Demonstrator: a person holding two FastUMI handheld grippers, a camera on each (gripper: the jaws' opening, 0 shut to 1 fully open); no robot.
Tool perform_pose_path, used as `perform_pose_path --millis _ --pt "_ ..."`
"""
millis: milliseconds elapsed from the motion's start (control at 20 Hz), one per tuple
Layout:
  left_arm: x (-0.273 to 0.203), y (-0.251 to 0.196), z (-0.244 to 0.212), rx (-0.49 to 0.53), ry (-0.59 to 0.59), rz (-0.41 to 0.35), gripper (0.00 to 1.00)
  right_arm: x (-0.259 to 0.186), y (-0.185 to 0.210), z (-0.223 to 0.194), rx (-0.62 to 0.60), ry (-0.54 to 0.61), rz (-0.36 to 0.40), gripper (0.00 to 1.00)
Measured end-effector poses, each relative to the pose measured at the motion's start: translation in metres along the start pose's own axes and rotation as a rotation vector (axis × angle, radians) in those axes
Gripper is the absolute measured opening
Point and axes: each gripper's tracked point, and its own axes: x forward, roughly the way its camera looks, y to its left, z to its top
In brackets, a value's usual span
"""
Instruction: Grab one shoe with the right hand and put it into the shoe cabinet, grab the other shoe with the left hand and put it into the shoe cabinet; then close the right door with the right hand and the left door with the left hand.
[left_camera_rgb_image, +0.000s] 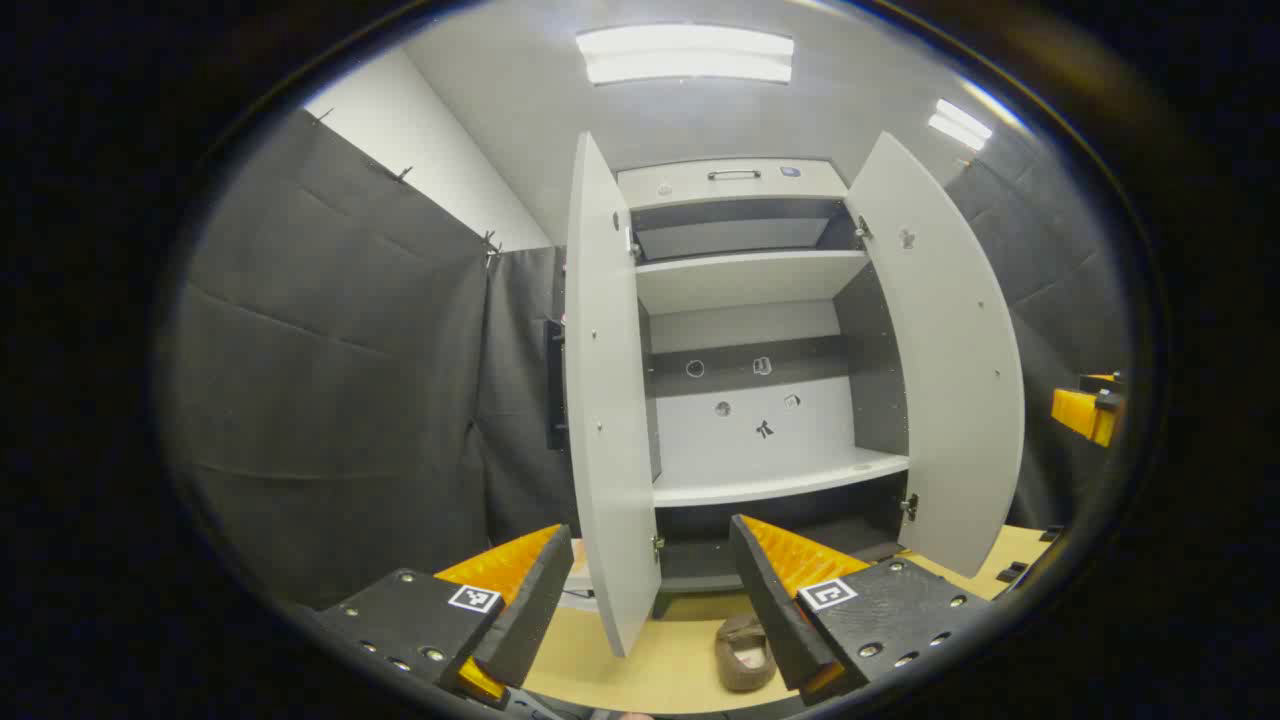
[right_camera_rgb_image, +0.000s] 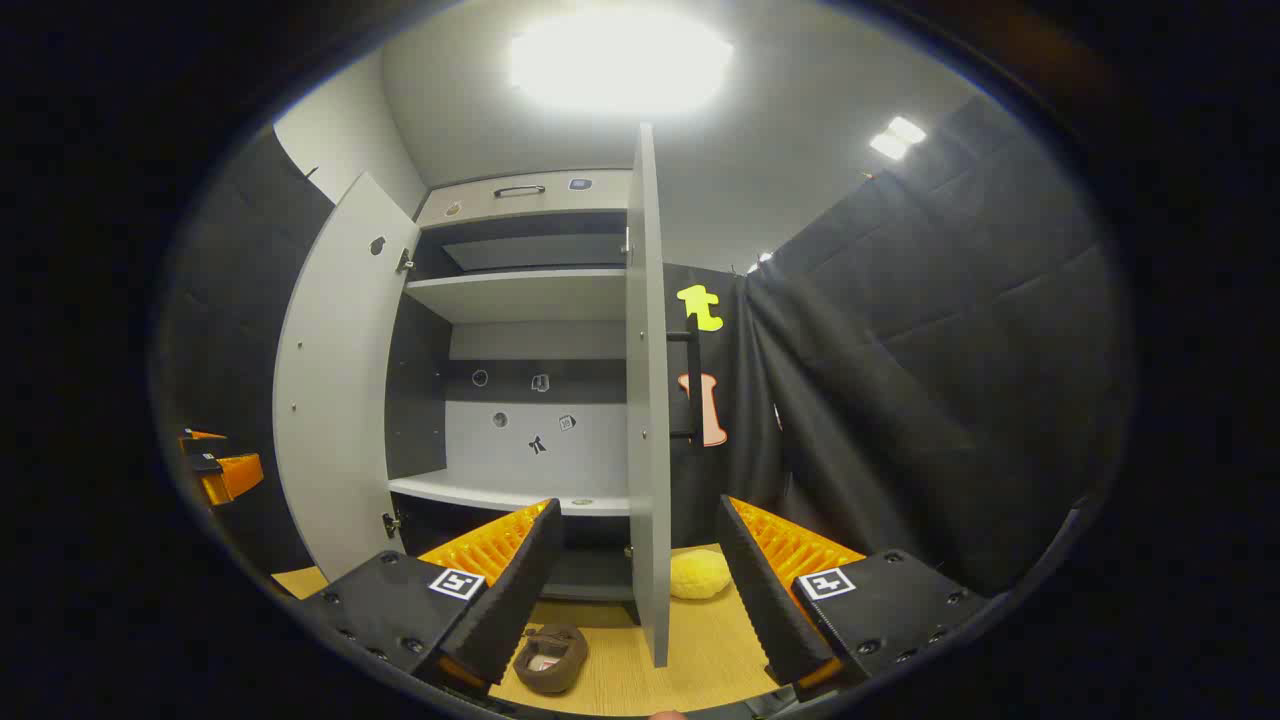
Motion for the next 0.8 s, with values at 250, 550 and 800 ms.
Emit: perform_pose_path --millis 250,550,800 --pt "-0.001 0.007 0.001 0.005 -0.006 0.01 0.92 -0.001 0.006 0.002 -0.004 -0.004 0.006 0.98" --pt "-0.003 0.01 0.002 0.011 -0.004 0.013 0.92 -0.003 0.007 0.005 -0.004 -0.004 0.005 0.96" --pt "-0.008 0.018 0.007 0.022 -0.012 0.022 0.92 -0.011 0.006 0.014 -0.006 -0.01 0.005 0.98"
